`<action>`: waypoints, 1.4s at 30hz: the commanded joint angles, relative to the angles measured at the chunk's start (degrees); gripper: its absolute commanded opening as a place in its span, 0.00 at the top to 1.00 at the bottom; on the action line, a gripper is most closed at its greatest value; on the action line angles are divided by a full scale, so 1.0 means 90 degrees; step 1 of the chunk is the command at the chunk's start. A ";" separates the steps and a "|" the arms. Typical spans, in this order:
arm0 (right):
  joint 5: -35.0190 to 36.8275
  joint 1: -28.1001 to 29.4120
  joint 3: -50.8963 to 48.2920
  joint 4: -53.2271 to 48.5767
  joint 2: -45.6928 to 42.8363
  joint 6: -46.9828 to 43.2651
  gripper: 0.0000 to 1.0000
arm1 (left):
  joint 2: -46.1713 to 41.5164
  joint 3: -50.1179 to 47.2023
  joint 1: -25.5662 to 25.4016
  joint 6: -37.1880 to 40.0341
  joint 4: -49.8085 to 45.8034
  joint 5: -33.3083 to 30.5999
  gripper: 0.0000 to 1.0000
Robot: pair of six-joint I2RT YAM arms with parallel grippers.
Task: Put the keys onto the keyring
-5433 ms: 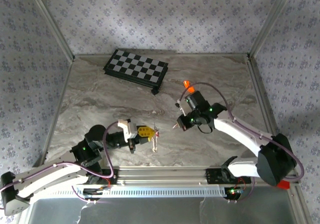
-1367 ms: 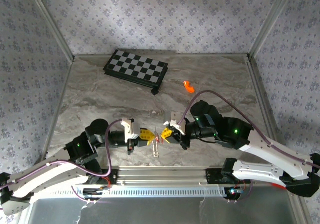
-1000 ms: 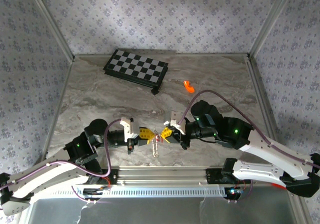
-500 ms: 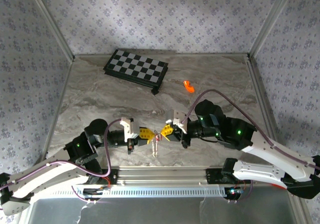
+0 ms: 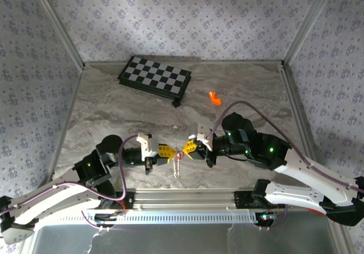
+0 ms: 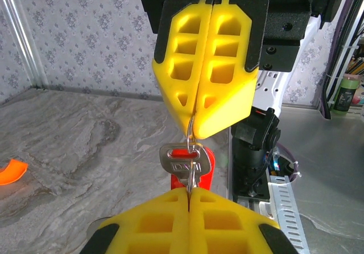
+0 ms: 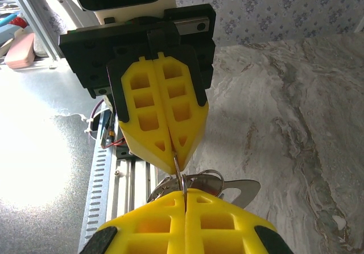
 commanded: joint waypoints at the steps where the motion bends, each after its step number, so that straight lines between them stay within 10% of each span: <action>1: -0.0168 -0.0018 -0.0034 0.0088 0.0020 0.0001 1.00 | -0.0052 -0.0011 -0.0041 0.0102 0.0375 -0.0064 1.00; 42: -0.0122 -0.0260 -0.0848 0.1260 -0.0432 0.0837 1.00 | -0.0196 -0.0256 -0.0041 0.0010 0.0872 -0.0397 1.00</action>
